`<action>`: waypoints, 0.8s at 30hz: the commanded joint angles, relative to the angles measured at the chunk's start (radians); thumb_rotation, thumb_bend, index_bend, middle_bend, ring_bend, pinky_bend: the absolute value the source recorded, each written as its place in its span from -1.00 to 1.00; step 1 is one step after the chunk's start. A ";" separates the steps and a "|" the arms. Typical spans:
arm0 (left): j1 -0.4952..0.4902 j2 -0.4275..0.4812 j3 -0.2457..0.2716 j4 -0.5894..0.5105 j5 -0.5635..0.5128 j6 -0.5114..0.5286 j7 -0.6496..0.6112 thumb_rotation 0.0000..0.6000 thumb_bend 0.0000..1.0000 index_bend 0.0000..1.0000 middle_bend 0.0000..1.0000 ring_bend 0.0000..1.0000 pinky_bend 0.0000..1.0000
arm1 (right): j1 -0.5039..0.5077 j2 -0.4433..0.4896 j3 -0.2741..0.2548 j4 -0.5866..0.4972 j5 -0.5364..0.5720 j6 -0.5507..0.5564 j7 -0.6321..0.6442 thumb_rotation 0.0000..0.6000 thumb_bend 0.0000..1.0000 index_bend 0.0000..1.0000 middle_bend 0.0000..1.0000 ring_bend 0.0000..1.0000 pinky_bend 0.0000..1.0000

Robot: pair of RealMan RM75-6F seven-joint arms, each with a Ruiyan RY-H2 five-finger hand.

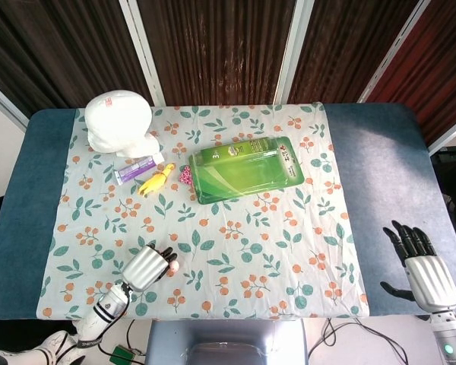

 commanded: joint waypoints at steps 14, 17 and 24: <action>0.007 0.098 0.001 -0.201 -0.062 -0.062 0.136 1.00 -0.15 -0.61 -0.65 0.64 0.53 | 0.000 0.009 -0.009 -0.004 -0.011 -0.006 0.008 1.00 -0.73 -1.00 -1.00 -1.00 -1.00; 0.011 0.109 -0.001 -0.225 -0.069 -0.062 0.165 1.00 -0.15 -0.60 -0.65 0.65 0.53 | 0.003 0.011 -0.011 -0.005 -0.015 -0.011 0.013 1.00 -0.73 -1.00 -1.00 -1.00 -1.00; 0.023 0.116 -0.013 -0.208 -0.105 -0.070 0.192 1.00 -0.15 -0.39 -0.37 0.71 0.58 | 0.002 0.012 -0.012 -0.005 -0.018 -0.007 0.014 1.00 -0.73 -1.00 -1.00 -1.00 -1.00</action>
